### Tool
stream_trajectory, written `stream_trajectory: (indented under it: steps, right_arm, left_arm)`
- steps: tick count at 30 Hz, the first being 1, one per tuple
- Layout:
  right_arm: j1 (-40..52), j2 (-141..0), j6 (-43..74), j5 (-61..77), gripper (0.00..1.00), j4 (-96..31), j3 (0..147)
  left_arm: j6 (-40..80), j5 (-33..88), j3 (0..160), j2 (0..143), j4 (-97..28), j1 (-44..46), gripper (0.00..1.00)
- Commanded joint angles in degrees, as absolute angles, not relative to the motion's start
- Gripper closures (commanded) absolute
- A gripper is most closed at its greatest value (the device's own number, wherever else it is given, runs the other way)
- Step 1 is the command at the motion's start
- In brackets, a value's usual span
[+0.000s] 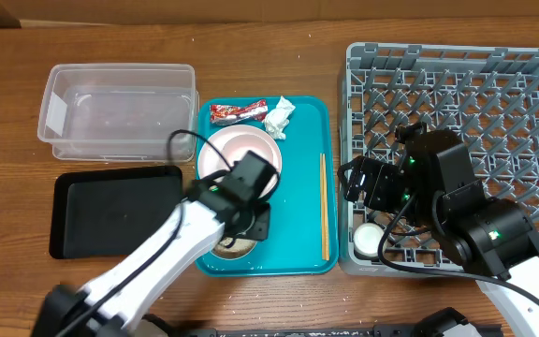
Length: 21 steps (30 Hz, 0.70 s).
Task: Sort waste into correct bins and load items into the dishwasher
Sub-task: 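Grasp the white bowl of rice with the left gripper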
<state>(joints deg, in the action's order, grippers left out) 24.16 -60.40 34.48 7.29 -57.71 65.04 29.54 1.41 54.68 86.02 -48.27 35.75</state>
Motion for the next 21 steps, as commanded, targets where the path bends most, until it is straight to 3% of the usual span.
stream_trajectory:
  steps: [1,8,11,21]
  right_arm:
    - [24.43,-60.18,34.11,7.64,0.04,-57.56,66.00]
    - [24.43,-60.18,34.13,7.60,0.04,-57.74,65.98]
    - [24.43,-60.18,34.11,7.60,0.04,-57.71,65.98]
    - [24.43,-60.18,34.11,7.55,0.04,-57.39,65.98]
  left_arm:
    - [31.40,-0.84,54.28,91.09,-47.22,36.36,0.59]
    - [31.55,-0.64,54.28,95.98,-44.49,36.36,0.66]
    - [31.51,-0.69,54.61,95.92,-45.19,36.36,0.73]
    - [31.53,-5.80,59.13,95.88,-48.42,36.80,0.73]
